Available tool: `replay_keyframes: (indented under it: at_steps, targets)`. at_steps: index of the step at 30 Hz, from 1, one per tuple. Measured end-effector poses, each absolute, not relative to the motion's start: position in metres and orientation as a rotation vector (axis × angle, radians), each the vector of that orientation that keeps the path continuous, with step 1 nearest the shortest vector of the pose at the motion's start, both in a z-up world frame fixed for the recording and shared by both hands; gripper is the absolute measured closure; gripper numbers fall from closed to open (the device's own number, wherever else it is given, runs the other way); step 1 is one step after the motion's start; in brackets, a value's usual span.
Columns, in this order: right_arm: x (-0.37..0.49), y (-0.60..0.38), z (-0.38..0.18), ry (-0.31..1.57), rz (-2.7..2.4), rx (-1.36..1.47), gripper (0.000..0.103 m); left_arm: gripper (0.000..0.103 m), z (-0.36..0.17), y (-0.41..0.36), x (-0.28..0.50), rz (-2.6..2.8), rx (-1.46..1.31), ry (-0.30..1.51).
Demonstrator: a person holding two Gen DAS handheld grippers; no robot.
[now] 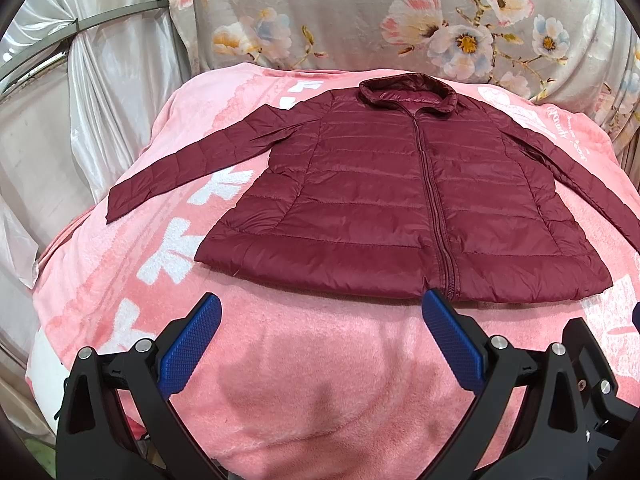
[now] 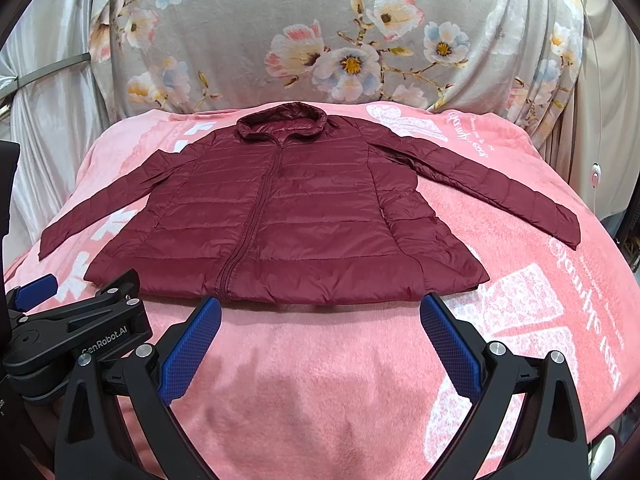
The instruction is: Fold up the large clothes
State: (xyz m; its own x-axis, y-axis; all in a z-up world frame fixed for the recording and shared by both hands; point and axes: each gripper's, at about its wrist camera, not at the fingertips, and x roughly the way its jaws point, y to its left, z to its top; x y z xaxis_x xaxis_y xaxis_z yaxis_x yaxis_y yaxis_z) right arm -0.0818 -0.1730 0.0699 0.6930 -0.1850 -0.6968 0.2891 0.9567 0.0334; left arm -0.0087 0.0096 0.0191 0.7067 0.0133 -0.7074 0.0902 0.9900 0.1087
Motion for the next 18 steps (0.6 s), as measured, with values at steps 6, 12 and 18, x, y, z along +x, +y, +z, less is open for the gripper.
replay_keyframes:
  at_steps: [6,12,18]
  targets:
    - [-0.081,-0.174,0.072,0.762,-0.266,0.145,0.005,0.005,0.019,0.010,-0.009,-0.042,0.139,0.787]
    - [-0.077,-0.173,0.061,0.781,-0.262,0.152,0.005,0.005,0.005,0.006,-0.001,-0.044,0.147,0.809]
    - [-0.061,-0.200,0.047,0.797,-0.211,0.229,0.005,0.005,-0.002,0.000,0.020,-0.058,0.149,0.825]
